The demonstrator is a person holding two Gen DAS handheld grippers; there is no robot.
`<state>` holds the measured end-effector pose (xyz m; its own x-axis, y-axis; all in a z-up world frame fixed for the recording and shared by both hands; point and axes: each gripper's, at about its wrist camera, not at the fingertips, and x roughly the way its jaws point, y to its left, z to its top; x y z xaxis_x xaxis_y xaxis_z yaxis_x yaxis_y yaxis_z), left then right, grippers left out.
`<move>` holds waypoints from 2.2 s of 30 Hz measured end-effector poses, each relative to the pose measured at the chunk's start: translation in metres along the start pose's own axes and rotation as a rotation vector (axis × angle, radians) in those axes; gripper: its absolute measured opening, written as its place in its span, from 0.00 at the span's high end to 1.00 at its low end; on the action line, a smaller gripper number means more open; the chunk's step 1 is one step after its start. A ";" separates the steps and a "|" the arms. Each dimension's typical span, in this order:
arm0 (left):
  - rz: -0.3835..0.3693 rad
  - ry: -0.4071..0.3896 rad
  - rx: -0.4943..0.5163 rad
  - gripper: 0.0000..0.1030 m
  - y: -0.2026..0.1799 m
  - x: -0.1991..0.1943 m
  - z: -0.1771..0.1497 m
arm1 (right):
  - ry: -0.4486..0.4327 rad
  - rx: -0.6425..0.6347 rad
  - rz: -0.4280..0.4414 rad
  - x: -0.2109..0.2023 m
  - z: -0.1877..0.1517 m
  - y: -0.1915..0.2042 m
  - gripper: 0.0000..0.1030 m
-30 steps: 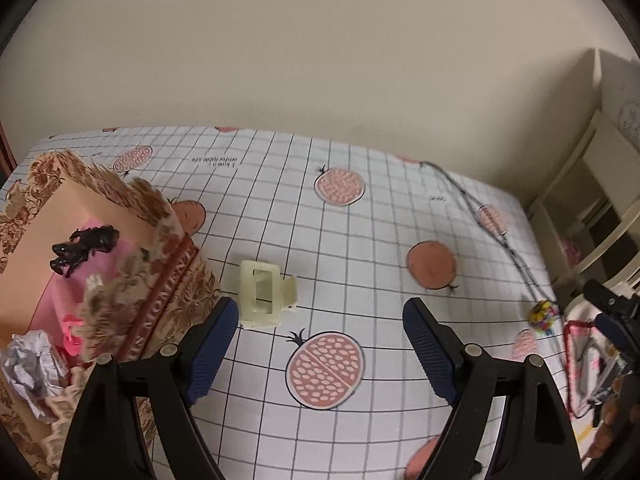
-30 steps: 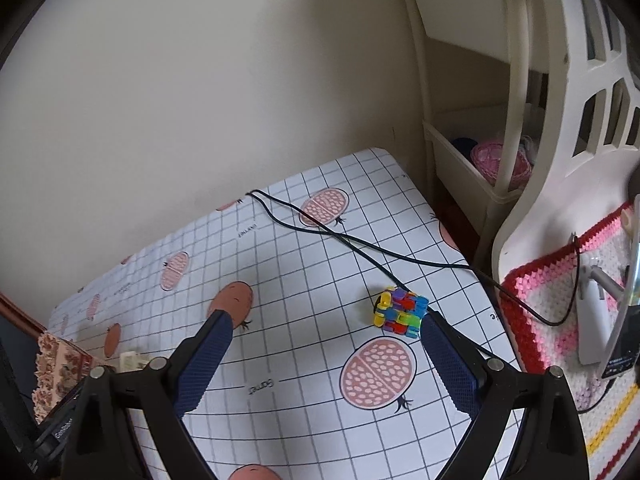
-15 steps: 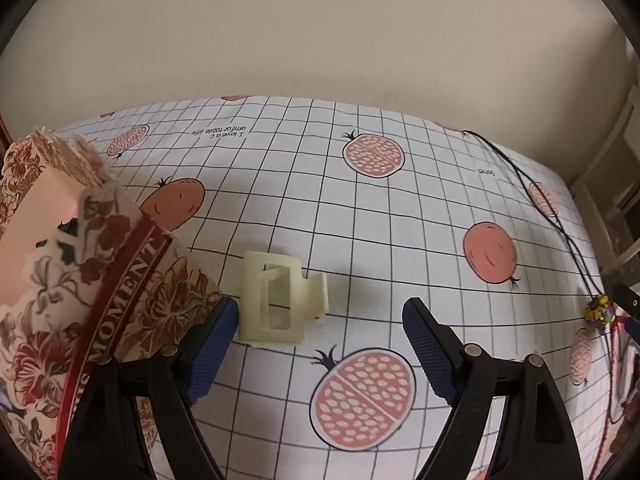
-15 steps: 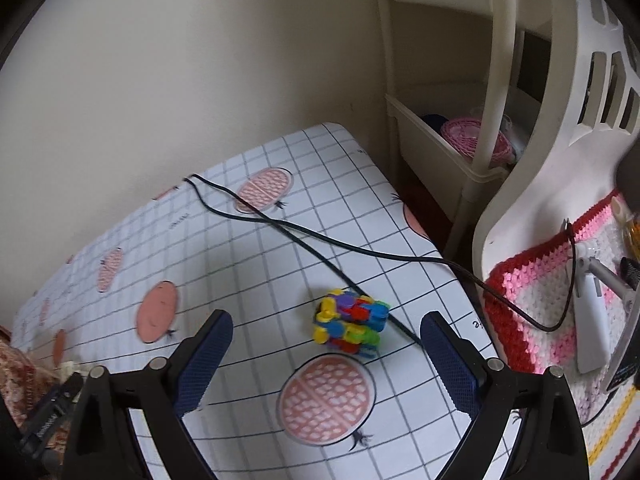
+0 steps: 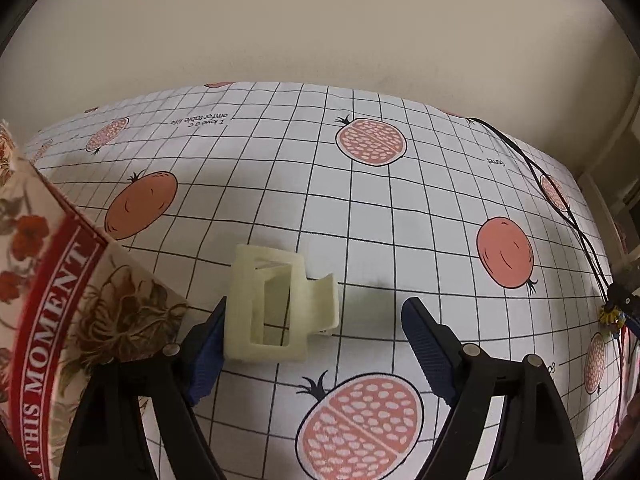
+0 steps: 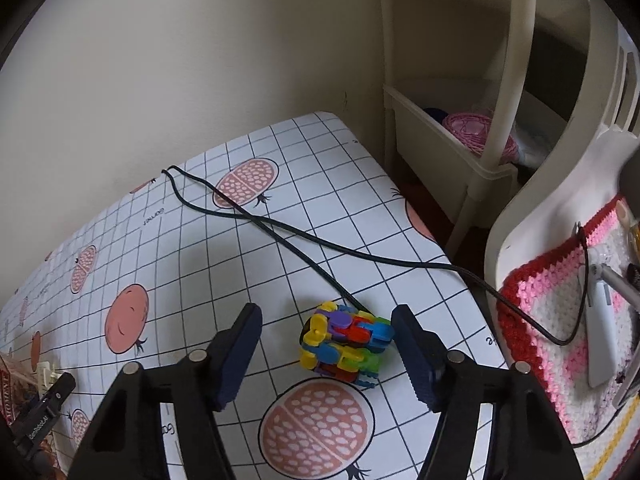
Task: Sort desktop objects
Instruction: 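Grasp the cream plastic clip with the left gripper while the right grasps the colourful block puzzle, then carry the cream clip with the left gripper while the right carries the block puzzle over the box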
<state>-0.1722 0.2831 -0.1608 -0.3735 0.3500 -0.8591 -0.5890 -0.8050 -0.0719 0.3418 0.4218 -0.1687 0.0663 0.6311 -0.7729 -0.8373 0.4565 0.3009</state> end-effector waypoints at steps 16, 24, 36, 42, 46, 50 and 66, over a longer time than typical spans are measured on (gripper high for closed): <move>0.021 -0.037 0.012 0.53 0.010 0.000 0.009 | 0.006 -0.006 -0.021 0.004 -0.004 0.004 0.51; 0.006 -0.018 0.011 0.53 0.006 -0.003 0.004 | 0.022 -0.024 0.005 -0.005 -0.005 0.011 0.57; -0.012 0.031 0.012 0.53 0.006 -0.014 -0.011 | 0.038 -0.043 0.002 -0.005 -0.013 0.012 0.53; -0.010 0.033 0.020 0.53 0.007 -0.016 -0.012 | 0.041 -0.033 0.010 0.000 -0.013 0.010 0.54; -0.004 0.037 0.024 0.53 0.006 -0.017 -0.014 | 0.037 -0.047 0.004 -0.001 -0.014 0.013 0.54; -0.008 0.047 0.020 0.53 0.006 -0.019 -0.017 | 0.056 -0.020 0.032 -0.005 -0.016 0.011 0.55; -0.019 0.089 0.002 0.53 0.011 -0.045 -0.040 | 0.058 0.014 0.107 -0.057 -0.028 0.031 0.55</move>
<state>-0.1328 0.2396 -0.1435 -0.2968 0.3209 -0.8994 -0.5969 -0.7975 -0.0876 0.2971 0.3822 -0.1314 -0.0548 0.6392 -0.7671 -0.8299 0.3980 0.3909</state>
